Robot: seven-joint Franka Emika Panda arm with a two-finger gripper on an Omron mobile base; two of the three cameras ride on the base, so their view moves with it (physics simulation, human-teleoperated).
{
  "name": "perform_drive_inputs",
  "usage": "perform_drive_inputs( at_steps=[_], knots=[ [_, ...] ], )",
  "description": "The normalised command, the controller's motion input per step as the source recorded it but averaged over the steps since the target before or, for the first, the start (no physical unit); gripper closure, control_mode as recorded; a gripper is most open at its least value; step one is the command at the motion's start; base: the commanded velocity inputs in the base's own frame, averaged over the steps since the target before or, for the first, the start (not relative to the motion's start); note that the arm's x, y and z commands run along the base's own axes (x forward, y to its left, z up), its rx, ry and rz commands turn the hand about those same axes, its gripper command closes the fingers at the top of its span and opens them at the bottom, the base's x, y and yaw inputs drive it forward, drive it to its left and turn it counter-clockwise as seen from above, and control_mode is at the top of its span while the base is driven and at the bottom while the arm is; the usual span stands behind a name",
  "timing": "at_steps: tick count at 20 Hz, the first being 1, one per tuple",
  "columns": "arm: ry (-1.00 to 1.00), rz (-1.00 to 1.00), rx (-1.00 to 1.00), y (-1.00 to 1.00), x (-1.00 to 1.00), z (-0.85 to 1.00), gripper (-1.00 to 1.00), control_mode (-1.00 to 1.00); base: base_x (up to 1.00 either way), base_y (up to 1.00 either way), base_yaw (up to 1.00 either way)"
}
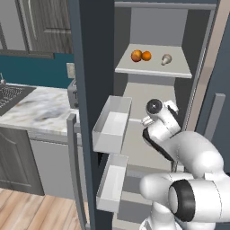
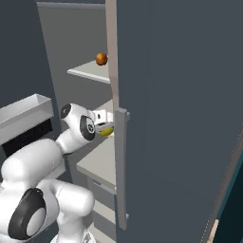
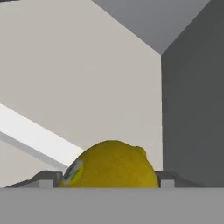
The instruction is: Take the lemon and peach from the second highest rack and move them to the highest rack where the tangerine and mushroom are located, to maximize freezer space. Close the freezer door after rearranging.
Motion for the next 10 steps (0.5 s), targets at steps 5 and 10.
perform_drive_inputs(
  at_steps=[5, 10],
  knots=[
    [0.06, -0.12, 0.00, 0.35, -0.34, 0.48, 1.00, -1.00, 0.00, 0.00, 0.00],
    [0.07, -0.21, 0.01, 0.16, -0.13, 0.63, 1.00, -1.00, 0.00, 0.00, 0.00]
  ],
)
